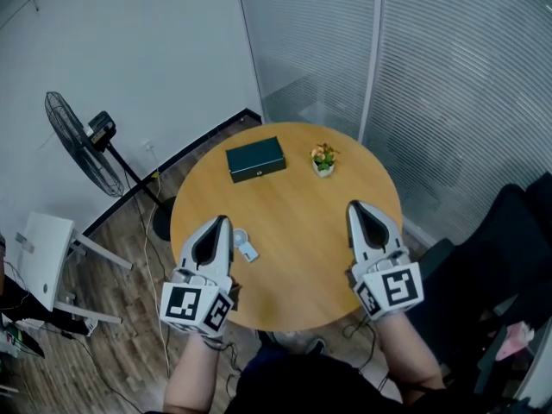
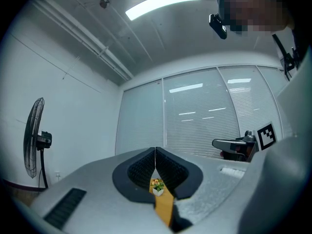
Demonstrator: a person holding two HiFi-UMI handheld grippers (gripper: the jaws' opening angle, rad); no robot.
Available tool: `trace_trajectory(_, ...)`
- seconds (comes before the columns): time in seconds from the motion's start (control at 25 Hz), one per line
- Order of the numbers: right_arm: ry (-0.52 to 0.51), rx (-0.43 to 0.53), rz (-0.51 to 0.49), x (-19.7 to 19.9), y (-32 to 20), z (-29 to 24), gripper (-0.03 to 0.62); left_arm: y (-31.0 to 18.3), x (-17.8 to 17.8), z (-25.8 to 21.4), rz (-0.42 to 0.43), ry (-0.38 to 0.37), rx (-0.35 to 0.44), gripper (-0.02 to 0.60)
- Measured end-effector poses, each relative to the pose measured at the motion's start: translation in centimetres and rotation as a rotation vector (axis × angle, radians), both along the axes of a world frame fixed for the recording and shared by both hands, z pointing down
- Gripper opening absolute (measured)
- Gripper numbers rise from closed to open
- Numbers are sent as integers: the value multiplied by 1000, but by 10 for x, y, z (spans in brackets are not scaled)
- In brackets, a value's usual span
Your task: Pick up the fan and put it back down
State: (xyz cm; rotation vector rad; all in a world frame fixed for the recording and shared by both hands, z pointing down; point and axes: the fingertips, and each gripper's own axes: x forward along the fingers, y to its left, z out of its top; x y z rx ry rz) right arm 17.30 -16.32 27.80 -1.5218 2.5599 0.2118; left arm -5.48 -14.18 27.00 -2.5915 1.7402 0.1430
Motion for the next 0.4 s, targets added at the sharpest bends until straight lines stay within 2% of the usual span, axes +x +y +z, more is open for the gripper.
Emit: trace_trajectory(0.4, 8, -10, 15, -1, -16, 1, 5, -18, -4, 5, 5, -1, -19, 6)
